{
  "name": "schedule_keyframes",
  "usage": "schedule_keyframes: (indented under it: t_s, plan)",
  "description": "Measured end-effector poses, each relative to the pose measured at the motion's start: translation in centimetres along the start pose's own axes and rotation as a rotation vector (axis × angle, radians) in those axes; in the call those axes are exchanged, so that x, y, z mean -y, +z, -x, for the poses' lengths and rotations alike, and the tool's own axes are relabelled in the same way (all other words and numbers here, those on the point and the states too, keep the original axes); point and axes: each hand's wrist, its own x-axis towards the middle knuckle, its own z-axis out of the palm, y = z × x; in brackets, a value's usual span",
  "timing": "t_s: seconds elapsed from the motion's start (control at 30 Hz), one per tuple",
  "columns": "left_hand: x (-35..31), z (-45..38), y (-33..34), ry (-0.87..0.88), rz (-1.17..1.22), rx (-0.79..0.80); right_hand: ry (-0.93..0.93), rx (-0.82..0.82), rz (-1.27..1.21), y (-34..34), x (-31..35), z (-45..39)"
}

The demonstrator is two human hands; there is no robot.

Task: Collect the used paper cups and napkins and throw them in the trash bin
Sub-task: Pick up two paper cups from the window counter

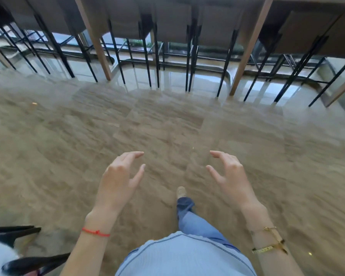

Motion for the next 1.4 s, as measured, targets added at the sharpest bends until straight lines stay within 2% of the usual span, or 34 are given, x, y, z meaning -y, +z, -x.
schedule_keyframes:
  t_s: [0.33,0.73,1.13,1.4]
  plan:
    - [-0.4,-23.6,2.4,-0.024,-0.001,-0.074,-0.099,0.032,0.026,-1.9,-1.1,-26.0]
    - [4.3,-45.7,5.3,-0.077,0.002,-0.075,-0.094,0.073,0.014,2.1,-2.3,-49.0]
    - [9.4,-75.1,5.1,0.033,-0.014,-0.055,-0.073,0.017,-0.003,6.0,-0.3,-76.5]
    - [10.6,-90.8,6.3,0.073,-0.017,-0.003,-0.028,-0.010,0.008,7.2,-0.8,-90.5]
